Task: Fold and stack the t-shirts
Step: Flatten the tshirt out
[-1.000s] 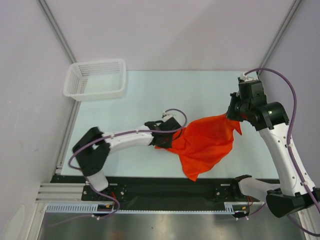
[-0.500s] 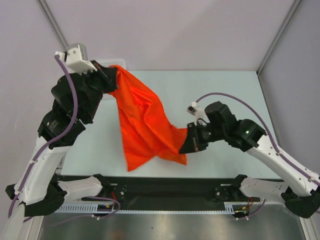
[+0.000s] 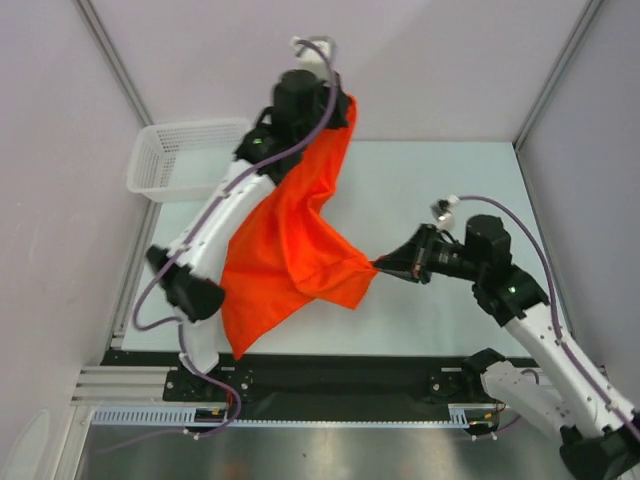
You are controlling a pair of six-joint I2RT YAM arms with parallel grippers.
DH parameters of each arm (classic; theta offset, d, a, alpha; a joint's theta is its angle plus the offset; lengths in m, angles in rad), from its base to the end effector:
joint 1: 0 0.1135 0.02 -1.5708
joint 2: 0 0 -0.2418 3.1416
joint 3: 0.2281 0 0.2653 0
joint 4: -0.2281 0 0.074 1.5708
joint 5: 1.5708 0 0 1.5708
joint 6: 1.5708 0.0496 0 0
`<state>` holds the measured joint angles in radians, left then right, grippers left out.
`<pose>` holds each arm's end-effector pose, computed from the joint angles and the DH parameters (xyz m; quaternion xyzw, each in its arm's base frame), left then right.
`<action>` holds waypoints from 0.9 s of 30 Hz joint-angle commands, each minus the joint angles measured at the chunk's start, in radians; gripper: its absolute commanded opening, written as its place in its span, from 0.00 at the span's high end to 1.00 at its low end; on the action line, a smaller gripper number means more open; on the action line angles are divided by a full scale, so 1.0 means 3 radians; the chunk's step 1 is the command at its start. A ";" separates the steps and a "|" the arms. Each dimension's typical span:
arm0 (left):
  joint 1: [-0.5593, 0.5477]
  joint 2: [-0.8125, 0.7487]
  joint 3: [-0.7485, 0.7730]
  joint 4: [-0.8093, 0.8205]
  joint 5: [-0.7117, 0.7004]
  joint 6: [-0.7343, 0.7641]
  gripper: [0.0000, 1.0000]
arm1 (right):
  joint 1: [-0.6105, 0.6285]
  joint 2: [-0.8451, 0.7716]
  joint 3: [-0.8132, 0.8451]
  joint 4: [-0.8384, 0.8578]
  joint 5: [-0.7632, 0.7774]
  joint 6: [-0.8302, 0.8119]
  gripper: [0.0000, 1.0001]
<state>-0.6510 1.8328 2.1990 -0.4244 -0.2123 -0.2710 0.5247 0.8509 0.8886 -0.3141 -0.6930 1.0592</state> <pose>0.3442 -0.2491 0.4885 0.0652 0.7240 -0.2345 0.6454 0.1784 0.1399 0.3344 0.0007 0.7778 0.5940 0.2056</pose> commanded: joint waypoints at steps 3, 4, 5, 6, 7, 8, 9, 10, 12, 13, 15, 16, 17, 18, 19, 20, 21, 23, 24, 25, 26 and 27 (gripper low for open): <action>-0.0269 0.1362 0.0589 -0.0148 0.0672 -0.0134 0.64 | -0.0940 -0.0683 -0.0625 -0.1011 0.0427 0.0080 0.55; -0.0274 0.1548 0.0975 -0.0297 0.0606 -0.0205 0.40 | -0.1159 -0.0734 -0.0671 -0.1211 0.0509 0.0034 0.46; -0.0274 0.1682 0.1141 -0.0450 0.0529 -0.0302 0.09 | -0.1242 -0.0801 -0.0768 -0.1223 0.0454 -0.0149 0.44; -0.0269 0.1785 0.1229 -0.0674 0.0392 -0.0308 0.02 | -0.1283 -0.0796 -0.0713 -0.1350 0.0484 -0.0297 0.41; -0.0254 0.1735 0.1169 -0.0737 0.0330 -0.0313 0.00 | -0.1289 -0.0766 -0.0591 -0.1543 0.0748 -0.0436 0.39; -0.0254 0.1618 0.1026 -0.0779 0.0258 -0.0268 0.00 | -0.1289 -0.0639 -0.0468 -0.1889 0.0872 -0.0645 0.35; -0.0254 0.1465 0.0802 -0.0688 0.0222 -0.0202 0.00 | -0.1289 -0.0577 -0.0254 -0.2019 0.0959 -0.0981 0.34; -0.0254 0.1058 0.0263 -0.0611 0.0192 -0.0145 0.00 | -0.1289 -0.0510 -0.0181 -0.2142 0.1132 -0.1146 0.34; -0.0238 0.0673 -0.0246 -0.0493 0.0130 -0.0002 0.00 | -0.1284 -0.0341 -0.0054 -0.2480 0.1358 -0.1473 0.33; -0.0183 0.0322 -0.0557 -0.0543 0.0089 -0.0007 0.01 | -0.1269 -0.0326 -0.0043 -0.2542 0.1546 -0.1546 0.34; -0.0111 0.0023 -0.0794 -0.0880 0.0023 -0.0149 0.06 | -0.1131 -0.0300 -0.0088 -0.2553 0.1691 -0.1679 0.39; -0.0070 -0.0125 -0.1099 -0.0998 -0.0048 -0.0216 0.11 | -0.1065 -0.0249 -0.0139 -0.2537 0.1727 -0.1705 0.43; -0.0065 -0.0466 -0.1294 -0.1130 -0.0095 -0.0307 0.14 | -0.0983 -0.0178 -0.0185 -0.2461 0.1676 -0.1725 0.46; -0.0065 -0.0652 -0.1524 -0.1162 -0.0131 -0.0384 0.14 | -0.0704 0.0035 -0.0221 -0.2425 0.1635 -0.1721 0.50; -0.0059 -0.0841 -0.2053 -0.1162 -0.0126 -0.0456 0.17 | -0.0503 0.0108 -0.0232 -0.2359 0.1716 -0.1619 0.53; -0.0054 -0.1278 -0.2342 -0.1112 -0.0065 -0.0619 0.18 | -0.0208 0.0185 -0.0216 -0.2201 0.1869 -0.1557 0.54; -0.0049 -0.1475 -0.2623 -0.1096 -0.0039 -0.0716 0.20 | 0.0276 0.0246 -0.0191 -0.2129 0.2042 -0.1501 0.59; -0.0034 -0.1874 -0.3355 -0.1147 0.0032 -0.0997 0.23 | 0.0653 0.0471 -0.0165 -0.1910 0.2264 -0.1419 0.60; -0.0019 -0.2210 -0.3727 -0.1218 0.0028 -0.1105 0.23 | 0.0766 0.0563 -0.0175 -0.1853 0.2254 -0.1393 0.58; -0.0013 -0.2350 -0.3892 -0.1310 0.0028 -0.1202 0.25 | 0.1025 0.0802 -0.0175 -0.1812 0.2274 -0.1388 0.57; -0.0008 -0.2488 -0.4051 -0.1432 0.0053 -0.1365 0.26 | 0.1154 0.0916 -0.0155 -0.1766 0.2304 -0.1358 0.55; -0.0008 -0.2747 -0.4194 -0.1479 0.0129 -0.1422 0.27 | 0.1327 0.1054 -0.0125 -0.1760 0.2406 -0.1342 0.52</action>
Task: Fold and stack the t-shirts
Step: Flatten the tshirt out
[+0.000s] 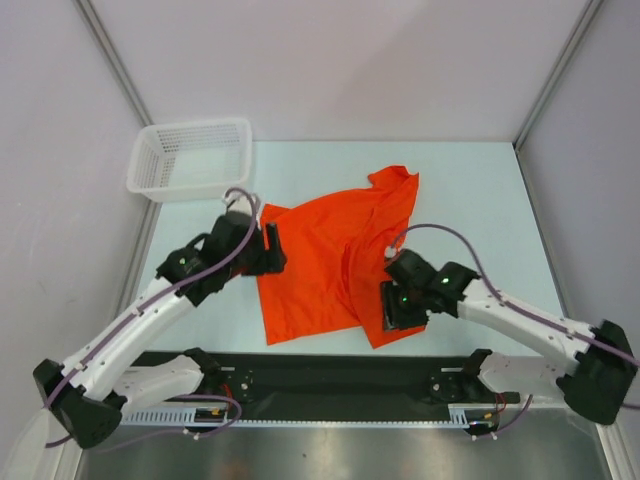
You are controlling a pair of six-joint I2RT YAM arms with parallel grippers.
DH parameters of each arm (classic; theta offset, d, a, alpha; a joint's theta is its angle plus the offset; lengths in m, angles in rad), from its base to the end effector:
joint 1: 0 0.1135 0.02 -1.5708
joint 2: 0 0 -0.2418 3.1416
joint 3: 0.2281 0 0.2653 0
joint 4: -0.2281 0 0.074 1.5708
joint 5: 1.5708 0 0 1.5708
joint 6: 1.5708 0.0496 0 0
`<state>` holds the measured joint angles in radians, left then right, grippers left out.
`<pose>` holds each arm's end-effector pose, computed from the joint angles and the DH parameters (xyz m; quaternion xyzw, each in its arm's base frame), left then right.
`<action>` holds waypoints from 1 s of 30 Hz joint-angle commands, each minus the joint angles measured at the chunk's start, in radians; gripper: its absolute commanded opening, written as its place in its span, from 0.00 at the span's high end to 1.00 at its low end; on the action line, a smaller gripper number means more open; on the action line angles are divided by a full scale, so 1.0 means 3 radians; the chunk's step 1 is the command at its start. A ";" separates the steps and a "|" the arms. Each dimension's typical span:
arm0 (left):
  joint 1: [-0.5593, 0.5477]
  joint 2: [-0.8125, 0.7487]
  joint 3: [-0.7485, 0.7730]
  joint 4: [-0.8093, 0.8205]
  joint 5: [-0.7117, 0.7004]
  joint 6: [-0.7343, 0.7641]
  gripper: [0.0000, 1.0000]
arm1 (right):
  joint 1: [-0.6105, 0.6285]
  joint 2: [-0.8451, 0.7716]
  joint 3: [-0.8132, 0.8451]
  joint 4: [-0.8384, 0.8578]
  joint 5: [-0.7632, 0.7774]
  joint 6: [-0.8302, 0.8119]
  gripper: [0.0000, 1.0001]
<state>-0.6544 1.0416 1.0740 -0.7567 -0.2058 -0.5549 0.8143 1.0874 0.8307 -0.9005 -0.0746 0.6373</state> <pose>0.2014 -0.1417 0.3094 0.0030 0.9079 -0.1552 0.3894 0.1500 0.1643 0.2070 -0.0941 0.9735 0.1635 0.1293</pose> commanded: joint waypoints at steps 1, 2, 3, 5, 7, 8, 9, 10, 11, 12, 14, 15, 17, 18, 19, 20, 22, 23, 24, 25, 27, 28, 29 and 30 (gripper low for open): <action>0.0003 -0.0224 -0.0689 -0.0402 0.0164 -0.0548 0.28 | 0.0647 0.0373 0.0099 0.0199 0.0513 0.0085 0.50; 0.0003 -0.0362 -0.0802 -0.0448 0.0215 -0.0645 0.28 | 0.0772 0.0597 0.0135 0.0230 0.0585 0.0125 0.49; 0.0003 -0.0576 -0.0955 -0.0484 0.0241 -0.0686 0.28 | 0.0839 0.0695 0.0146 0.0250 0.0621 0.0131 0.47; 0.0003 -0.0771 -0.1049 -0.0586 0.0251 -0.0829 0.28 | 0.0998 0.0981 0.0186 0.0322 0.0662 0.0126 0.46; 0.0003 -0.0976 -0.1141 -0.0617 0.0348 -0.0957 0.28 | 0.1105 0.1140 0.0212 0.0398 0.0780 0.0131 0.46; 0.0003 -0.1022 -0.1171 -0.0612 0.0399 -0.0988 0.28 | 0.1116 0.1252 0.0217 0.0439 0.0811 0.0121 0.46; 0.0003 -0.1068 -0.1222 -0.0607 0.0465 -0.1014 0.28 | 0.1126 0.1314 0.0232 0.0480 0.0831 0.0110 0.46; 0.0003 -0.1125 -0.1243 -0.0638 0.0476 -0.1059 0.28 | 0.1141 0.1355 0.0253 0.0536 0.0872 0.0095 0.46; 0.0003 -0.1145 -0.1259 -0.0668 0.0486 -0.1085 0.28 | 0.1187 0.1437 0.0263 0.0557 0.0928 0.0080 0.48; 0.0003 -0.1166 -0.1279 -0.0694 0.0487 -0.1096 0.28 | 0.1197 0.1468 0.0294 0.0573 0.1000 0.0034 0.48; 0.0003 -0.1242 -0.1305 -0.0776 0.0497 -0.1136 0.28 | 0.1197 0.1539 0.0294 0.0649 0.1015 -0.0002 0.52; 0.0003 -0.1263 -0.1335 -0.0801 0.0502 -0.1152 0.28 | 0.1197 0.1611 0.0294 0.0675 0.1016 -0.0017 0.55; 0.0003 -0.1344 -0.1366 -0.0852 0.0522 -0.1198 0.29 | 0.1208 0.1672 0.0294 0.0736 0.1021 -0.0058 0.59; 0.0003 -0.1370 -0.1391 -0.0858 0.0533 -0.1203 0.28 | 0.1213 0.1713 0.0284 0.0762 0.1021 -0.0058 0.60; 0.0003 -0.1396 -0.1402 -0.0868 0.0553 -0.1223 0.28 | 0.1213 0.1729 0.0263 0.0787 0.1021 -0.0063 0.60; 0.0003 -0.1426 -0.1407 -0.0868 0.0568 -0.1234 0.28 | 0.1213 0.1749 0.0258 0.0788 0.1031 -0.0064 0.61; 0.0003 -0.1452 -0.1412 -0.0878 0.0589 -0.1254 0.28 | 0.1213 0.1780 0.0253 0.0757 0.1046 -0.0069 0.62; 0.0003 -0.1457 -0.1412 -0.0888 0.0599 -0.1259 0.28 | 0.1218 0.1780 0.0258 0.0732 0.1051 -0.0053 0.63; 0.0003 -0.1468 -0.1412 -0.0893 0.0604 -0.1259 0.28 | 0.1218 0.1770 0.0253 0.0711 0.1062 -0.0048 0.63; 0.0003 -0.1468 -0.1412 -0.0914 0.0609 -0.1259 0.28 | 0.1223 0.1724 0.0243 0.0701 0.1067 -0.0043 0.63; 0.0003 -0.1442 -0.1437 -0.0924 0.0604 -0.1270 0.28 | 0.1218 0.1683 0.0187 0.0716 0.1067 -0.0033 0.65; 0.0003 -0.1432 -0.1443 -0.0929 0.0614 -0.1285 0.28 | 0.1203 0.1673 0.0171 0.0721 0.1067 -0.0028 0.71; 0.0003 -0.1412 -0.1458 -0.0929 0.0619 -0.1295 0.28 | 0.1192 0.1673 0.0156 0.0726 0.1062 -0.0028 0.95; 0.0003 -0.1381 -0.1499 -0.0924 0.0645 -0.1315 0.27 | 0.1182 0.1668 0.0146 0.0726 0.1072 -0.0028 1.00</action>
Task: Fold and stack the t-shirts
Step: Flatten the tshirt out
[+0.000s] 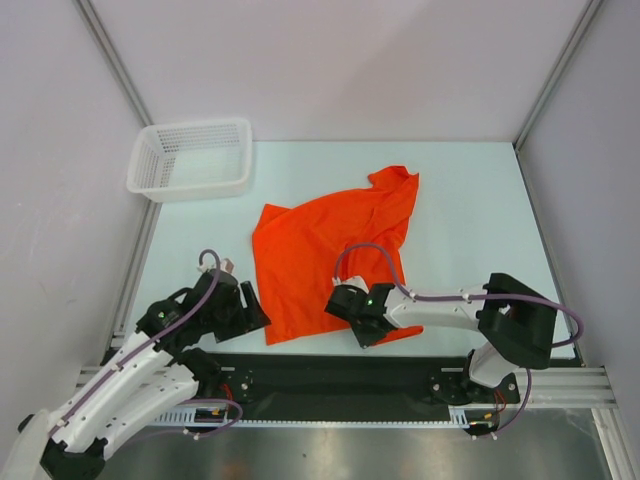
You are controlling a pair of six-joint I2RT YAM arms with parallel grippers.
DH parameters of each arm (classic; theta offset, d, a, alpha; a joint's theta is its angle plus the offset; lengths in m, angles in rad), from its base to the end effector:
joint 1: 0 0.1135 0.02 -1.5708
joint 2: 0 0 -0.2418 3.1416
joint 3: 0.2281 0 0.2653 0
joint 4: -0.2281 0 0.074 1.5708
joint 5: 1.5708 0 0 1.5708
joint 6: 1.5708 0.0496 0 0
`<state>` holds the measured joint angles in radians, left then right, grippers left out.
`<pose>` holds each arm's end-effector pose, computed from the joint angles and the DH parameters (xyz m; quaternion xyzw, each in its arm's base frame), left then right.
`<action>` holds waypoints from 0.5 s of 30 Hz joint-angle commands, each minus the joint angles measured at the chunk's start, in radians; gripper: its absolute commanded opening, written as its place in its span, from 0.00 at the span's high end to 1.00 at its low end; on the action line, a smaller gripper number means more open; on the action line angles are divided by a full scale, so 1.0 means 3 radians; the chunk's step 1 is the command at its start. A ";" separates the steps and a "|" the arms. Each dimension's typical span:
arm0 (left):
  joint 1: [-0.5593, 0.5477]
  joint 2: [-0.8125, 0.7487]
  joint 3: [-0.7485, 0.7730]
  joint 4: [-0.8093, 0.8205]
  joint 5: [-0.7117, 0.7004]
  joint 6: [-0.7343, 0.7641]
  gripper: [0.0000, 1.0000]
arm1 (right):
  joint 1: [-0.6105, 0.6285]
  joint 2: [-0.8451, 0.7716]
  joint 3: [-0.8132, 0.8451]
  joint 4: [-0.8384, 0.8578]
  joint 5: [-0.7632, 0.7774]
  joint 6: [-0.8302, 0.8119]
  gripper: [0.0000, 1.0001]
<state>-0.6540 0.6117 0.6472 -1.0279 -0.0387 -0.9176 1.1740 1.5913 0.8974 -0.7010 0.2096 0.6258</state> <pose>0.1168 -0.0871 0.2180 -0.1314 0.9493 -0.1886 0.2147 0.1191 0.2574 0.1155 -0.2593 0.9562 0.0036 0.1359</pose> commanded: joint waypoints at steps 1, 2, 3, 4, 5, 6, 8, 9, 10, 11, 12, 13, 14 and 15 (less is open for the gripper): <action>0.0002 0.0113 -0.0142 0.0020 0.0103 -0.0162 0.26 | -0.0022 -0.0048 -0.0057 0.0051 0.0160 0.0031 1.00; 0.0002 0.0154 -0.0143 0.0046 0.0103 -0.0203 0.26 | -0.0022 -0.0083 -0.0056 0.0031 0.0160 0.0031 1.00; -0.0003 0.0190 -0.0224 0.0082 0.0103 -0.0254 0.26 | -0.0027 -0.0119 -0.0006 -0.0040 0.0221 0.0056 1.00; 0.0002 0.0276 -0.0275 0.0199 0.0103 -0.0341 0.26 | -0.0032 -0.0160 0.0020 -0.0082 0.0242 0.0072 1.00; 0.0002 0.0318 -0.0316 0.0261 0.0103 -0.0387 0.26 | -0.0068 -0.0277 0.0051 -0.0117 0.0272 0.0087 1.00; 0.0002 0.0364 -0.0403 0.0312 0.0179 -0.0448 0.27 | -0.0088 -0.0329 0.0107 -0.0163 0.0273 0.0112 1.00; 0.0002 0.0512 -0.0464 0.0435 0.0170 -0.0643 0.30 | -0.0155 -0.0467 0.0163 -0.0281 0.0268 0.0138 1.00; 0.0002 0.0578 -0.0495 0.0521 0.0150 -0.0729 0.38 | -0.0185 -0.0604 0.0209 -0.0357 0.0263 0.0158 1.00; 0.0002 0.0630 -0.0495 0.0552 0.0139 -0.0771 0.42 | -0.0211 -0.0676 0.0230 -0.0389 0.0263 0.0159 1.00; 0.0002 0.0731 -0.0495 0.0573 0.0053 -0.0822 0.44 | -0.0267 -0.0738 0.0240 -0.0404 0.0247 0.0159 1.00; 0.0002 0.0778 -0.0506 0.0598 0.0057 -0.0858 0.46 | -0.0303 -0.0900 0.0250 -0.0460 0.0242 0.0164 1.00; 0.0002 0.0814 -0.0501 0.0659 0.0047 -0.0914 0.46 | -0.0339 -0.0968 0.0266 -0.0486 0.0232 0.0179 1.00; 0.0002 0.0910 -0.0490 0.0690 0.0042 -0.0934 0.46 | -0.0390 -0.1039 0.0271 -0.0506 0.0207 0.0179 1.00; -0.0003 0.0952 -0.0485 0.0716 0.0042 -0.0980 0.51 | -0.0466 -0.1161 0.0276 -0.0557 0.0191 0.0179 1.00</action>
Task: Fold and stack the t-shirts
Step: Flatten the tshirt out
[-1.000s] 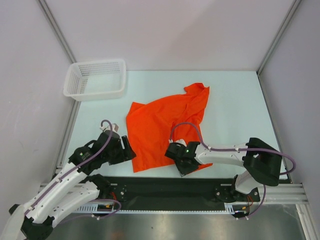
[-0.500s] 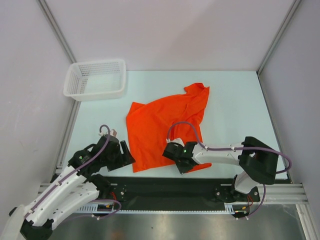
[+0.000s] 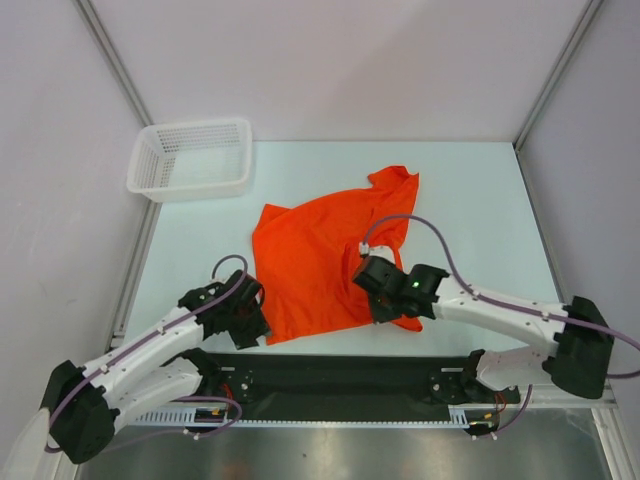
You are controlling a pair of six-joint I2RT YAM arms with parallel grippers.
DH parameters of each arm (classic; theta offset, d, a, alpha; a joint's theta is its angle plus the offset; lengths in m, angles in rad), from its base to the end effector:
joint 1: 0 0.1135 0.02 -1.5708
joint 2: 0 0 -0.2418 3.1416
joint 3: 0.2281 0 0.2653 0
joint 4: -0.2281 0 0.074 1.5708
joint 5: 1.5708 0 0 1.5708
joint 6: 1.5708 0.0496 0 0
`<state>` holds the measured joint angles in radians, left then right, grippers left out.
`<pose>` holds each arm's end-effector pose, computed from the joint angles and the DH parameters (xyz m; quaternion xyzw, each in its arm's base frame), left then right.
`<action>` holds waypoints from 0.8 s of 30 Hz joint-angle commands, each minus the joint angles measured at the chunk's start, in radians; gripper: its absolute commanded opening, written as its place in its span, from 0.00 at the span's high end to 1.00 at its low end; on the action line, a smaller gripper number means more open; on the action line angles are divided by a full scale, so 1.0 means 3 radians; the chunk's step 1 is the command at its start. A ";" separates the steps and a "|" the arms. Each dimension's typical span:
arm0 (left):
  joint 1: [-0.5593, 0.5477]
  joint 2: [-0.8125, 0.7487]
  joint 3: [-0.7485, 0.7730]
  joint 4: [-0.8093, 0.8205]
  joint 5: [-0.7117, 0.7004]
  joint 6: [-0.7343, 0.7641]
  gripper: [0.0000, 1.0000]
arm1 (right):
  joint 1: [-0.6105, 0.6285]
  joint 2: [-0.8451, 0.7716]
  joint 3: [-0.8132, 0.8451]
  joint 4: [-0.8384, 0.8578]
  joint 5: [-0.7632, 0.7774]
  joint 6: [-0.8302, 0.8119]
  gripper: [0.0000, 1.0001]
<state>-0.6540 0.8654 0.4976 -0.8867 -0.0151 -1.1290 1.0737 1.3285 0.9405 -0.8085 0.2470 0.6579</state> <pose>0.1309 -0.0994 0.1432 -0.2335 0.9595 -0.1178 0.1047 0.1387 0.2303 0.1924 -0.1788 0.9588 0.0622 0.2118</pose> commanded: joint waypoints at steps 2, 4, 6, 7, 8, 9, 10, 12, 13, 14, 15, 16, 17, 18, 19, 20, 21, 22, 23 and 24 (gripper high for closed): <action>-0.0003 0.0188 0.0013 0.0246 -0.0062 -0.0317 0.54 | -0.0204 -0.0399 0.0132 -0.0250 0.0061 0.0052 1.00; -0.0003 0.0285 -0.0027 0.0342 -0.0032 -0.0343 0.55 | -0.0321 -0.0536 0.0122 -0.0311 0.0036 0.0026 1.00; -0.0013 0.0372 -0.0089 0.0394 0.0024 -0.0398 0.55 | -0.0388 -0.0618 0.0107 -0.0372 0.0015 -0.0009 1.00; -0.0019 0.0393 -0.0114 0.0435 0.0025 -0.0404 0.55 | -0.0454 -0.0654 0.0102 -0.0388 0.0010 -0.0025 1.00; -0.0049 0.0413 -0.0140 0.0475 0.0106 -0.0419 0.55 | -0.0495 -0.0715 0.0102 -0.0393 -0.0010 -0.0040 1.00; -0.0075 0.0429 -0.0181 0.0496 0.0127 -0.0480 0.53 | -0.0526 -0.0741 0.0097 -0.0408 -0.0020 -0.0071 1.00; -0.0090 0.0459 -0.0196 0.0512 0.0142 -0.0506 0.52 | -0.0597 -0.0762 0.0102 -0.0424 -0.0036 -0.0086 1.00; -0.0141 0.0495 -0.0227 0.0512 0.0122 -0.0572 0.51 | -0.0654 -0.0813 0.0107 -0.0429 -0.0072 -0.0132 1.00; -0.0146 0.0526 -0.0232 0.0517 0.0112 -0.0583 0.51 | -0.0700 -0.0828 0.0117 -0.0424 -0.0087 -0.0142 1.00; -0.0146 0.0536 -0.0247 0.0532 0.0101 -0.0593 0.51 | -0.0720 -0.0834 0.0132 -0.0429 -0.0117 -0.0153 1.00; -0.0146 0.0551 -0.0253 0.0598 0.0086 -0.0593 0.51 | -0.0731 -0.0844 0.0158 -0.0434 -0.0123 -0.0163 1.00; -0.0146 0.0592 -0.0253 0.0619 0.0076 -0.0593 0.53 | -0.0736 -0.0849 0.0173 -0.0434 -0.0128 -0.0168 1.00; -0.0146 0.0618 -0.0237 0.0634 0.0071 -0.0598 0.55 | -0.0746 -0.0854 0.0178 -0.0449 -0.0128 -0.0178 1.00; -0.0146 0.0653 -0.0227 0.0665 0.0061 -0.0598 0.58 | -0.0761 -0.0854 0.0204 -0.0465 -0.0133 -0.0183 1.00; -0.0146 0.0720 -0.0222 0.0675 0.0055 -0.0593 0.60 | -0.0761 -0.0859 0.0214 -0.0475 -0.0133 -0.0183 1.00; -0.0146 0.0756 -0.0197 0.0685 -0.0026 -0.0583 0.65 | -0.0777 -0.0874 0.0219 -0.0505 -0.0133 -0.0193 1.00; -0.0146 0.0781 -0.0196 0.0691 -0.0052 -0.0583 0.68 | -0.0787 -0.0885 0.0224 -0.0511 -0.0133 -0.0199 1.00; -0.0146 0.0807 -0.0196 0.0701 -0.0072 -0.0568 0.71 | -0.0797 -0.0895 0.0240 -0.0521 -0.0133 -0.0209 1.00; -0.0146 0.0832 -0.0201 0.0706 -0.0088 -0.0568 0.86 | -0.0823 -0.0910 0.0245 -0.0546 -0.0133 -0.0214 1.00; -0.0146 0.0838 -0.0202 0.0681 -0.0098 -0.0563 0.95 | -0.0838 -0.0936 0.0250 -0.0557 -0.0143 -0.0224 1.00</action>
<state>-0.6926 1.0843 0.4568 -0.6888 0.0353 -1.2968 0.8379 1.0851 0.9668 -0.9478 0.2077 0.6125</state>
